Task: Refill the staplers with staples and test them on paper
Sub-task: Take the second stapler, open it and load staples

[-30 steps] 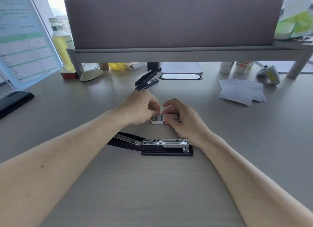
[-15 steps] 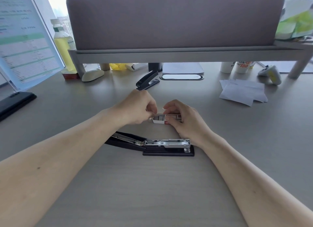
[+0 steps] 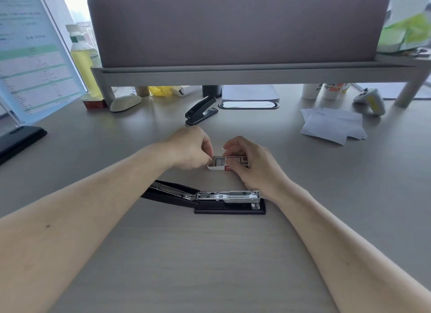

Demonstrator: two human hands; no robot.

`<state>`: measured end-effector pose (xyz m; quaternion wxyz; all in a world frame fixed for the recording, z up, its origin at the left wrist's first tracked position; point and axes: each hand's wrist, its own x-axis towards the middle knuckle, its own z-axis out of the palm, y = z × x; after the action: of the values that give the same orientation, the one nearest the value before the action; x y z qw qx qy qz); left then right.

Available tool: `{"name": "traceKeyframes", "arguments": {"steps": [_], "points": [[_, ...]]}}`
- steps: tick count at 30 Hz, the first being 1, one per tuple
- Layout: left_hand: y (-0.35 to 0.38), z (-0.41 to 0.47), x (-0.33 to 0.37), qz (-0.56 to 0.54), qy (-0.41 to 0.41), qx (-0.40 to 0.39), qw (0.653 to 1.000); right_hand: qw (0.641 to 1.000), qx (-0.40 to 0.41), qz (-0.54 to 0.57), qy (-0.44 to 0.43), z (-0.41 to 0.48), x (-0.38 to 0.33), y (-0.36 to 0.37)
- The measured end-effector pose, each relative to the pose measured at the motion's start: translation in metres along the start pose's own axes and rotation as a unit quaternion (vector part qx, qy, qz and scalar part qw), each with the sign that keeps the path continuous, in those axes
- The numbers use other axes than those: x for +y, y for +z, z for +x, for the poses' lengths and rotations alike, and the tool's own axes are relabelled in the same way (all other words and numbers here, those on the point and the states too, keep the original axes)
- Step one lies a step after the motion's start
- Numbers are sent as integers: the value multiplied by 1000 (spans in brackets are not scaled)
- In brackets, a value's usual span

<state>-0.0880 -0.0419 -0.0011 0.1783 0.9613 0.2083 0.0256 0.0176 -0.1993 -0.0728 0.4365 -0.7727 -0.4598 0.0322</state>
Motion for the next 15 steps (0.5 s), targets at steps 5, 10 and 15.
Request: {"name": "traceKeyframes", "arguments": {"steps": [5, 10, 15], "points": [[-1, -3, -2, -43, -9, 1, 999, 1000, 3, -3, 2, 0, -2, 0], [-13, -9, -3, -104, -5, 57, 993, 1000, 2, -17, 0, -1, -4, -2], [-27, -22, 1, -216, 23, 117, 969, 999, 20, 24, 27, -4, -7, -6]]}}
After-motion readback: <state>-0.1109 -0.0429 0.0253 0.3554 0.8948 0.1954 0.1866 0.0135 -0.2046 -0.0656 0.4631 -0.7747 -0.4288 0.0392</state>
